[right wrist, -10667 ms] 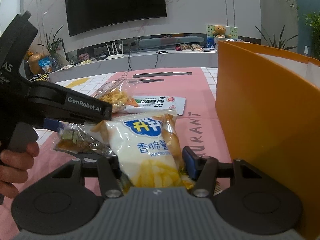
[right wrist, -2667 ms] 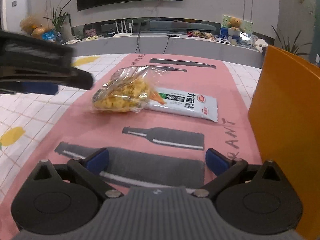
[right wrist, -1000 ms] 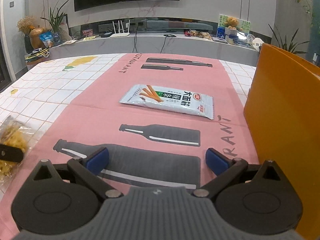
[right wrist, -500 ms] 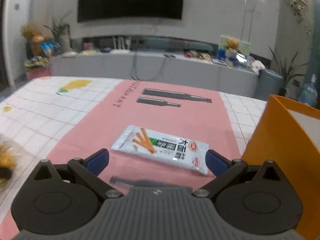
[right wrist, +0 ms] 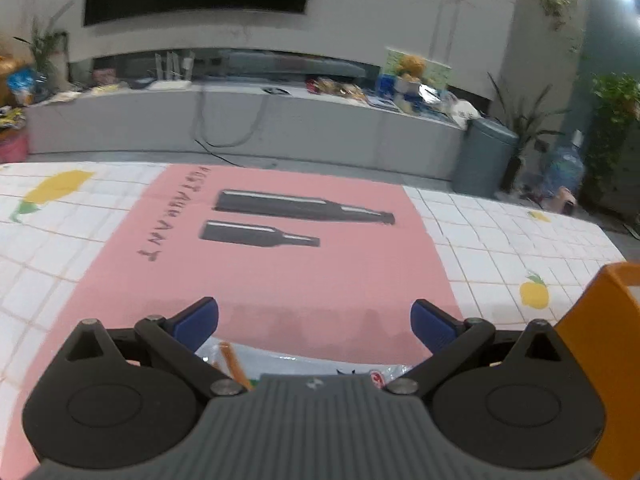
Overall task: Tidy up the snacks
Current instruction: 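Grasp the white spicy-strip packet with the right tool while the left tool holds the pasta bag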
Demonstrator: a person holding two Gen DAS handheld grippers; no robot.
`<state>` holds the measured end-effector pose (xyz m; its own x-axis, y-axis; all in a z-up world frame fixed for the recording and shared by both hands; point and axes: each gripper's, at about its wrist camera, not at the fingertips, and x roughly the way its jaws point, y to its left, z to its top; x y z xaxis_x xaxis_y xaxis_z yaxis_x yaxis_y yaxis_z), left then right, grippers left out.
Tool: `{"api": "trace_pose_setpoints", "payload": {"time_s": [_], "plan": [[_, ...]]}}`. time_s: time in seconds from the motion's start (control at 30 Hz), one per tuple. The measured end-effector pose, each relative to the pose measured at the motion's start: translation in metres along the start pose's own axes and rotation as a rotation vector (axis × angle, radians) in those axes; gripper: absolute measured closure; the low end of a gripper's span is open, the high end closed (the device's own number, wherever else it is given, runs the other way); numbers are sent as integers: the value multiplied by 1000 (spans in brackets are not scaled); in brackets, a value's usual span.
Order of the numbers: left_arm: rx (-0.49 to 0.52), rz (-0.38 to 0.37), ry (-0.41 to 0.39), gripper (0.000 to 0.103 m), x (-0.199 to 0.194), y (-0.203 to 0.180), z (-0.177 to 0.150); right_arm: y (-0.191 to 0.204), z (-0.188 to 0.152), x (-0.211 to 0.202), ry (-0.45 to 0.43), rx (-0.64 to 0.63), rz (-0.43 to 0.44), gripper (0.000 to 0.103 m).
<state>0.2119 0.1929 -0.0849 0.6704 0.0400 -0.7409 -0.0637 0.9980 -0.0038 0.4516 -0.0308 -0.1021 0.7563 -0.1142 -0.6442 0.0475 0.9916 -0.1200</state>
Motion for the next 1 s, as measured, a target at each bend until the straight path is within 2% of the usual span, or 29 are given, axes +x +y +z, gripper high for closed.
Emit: {"api": "trace_pose_setpoints", "payload": {"time_s": [0.07, 0.13, 0.23, 0.37, 0.73, 0.9, 0.93, 1.0], "plan": [[-1, 0, 2, 10, 0, 0, 0, 3, -2, 7, 29, -8, 16, 3], [4, -8, 3, 10, 0, 2, 0, 6, -6, 7, 23, -32, 30, 3], [10, -11, -1, 10, -1, 2, -1, -5, -6, 9, 91, 52, 116, 3], [7, -5, -9, 10, 0, 1, -1, -6, -11, -3, 131, -12, 156, 3], [2, 0, -25, 10, 2, 0, -2, -16, -76, -84, 141, -102, 278, 3], [1, 0, -29, 10, 1, -1, -2, -10, -93, -114, 176, -154, 310, 3], [1, 1, -32, 10, 1, -1, -2, -9, -94, -118, 167, -161, 304, 4], [1, 2, -36, 10, 2, -1, -2, -10, -96, -130, 70, -193, 281, 10]]}}
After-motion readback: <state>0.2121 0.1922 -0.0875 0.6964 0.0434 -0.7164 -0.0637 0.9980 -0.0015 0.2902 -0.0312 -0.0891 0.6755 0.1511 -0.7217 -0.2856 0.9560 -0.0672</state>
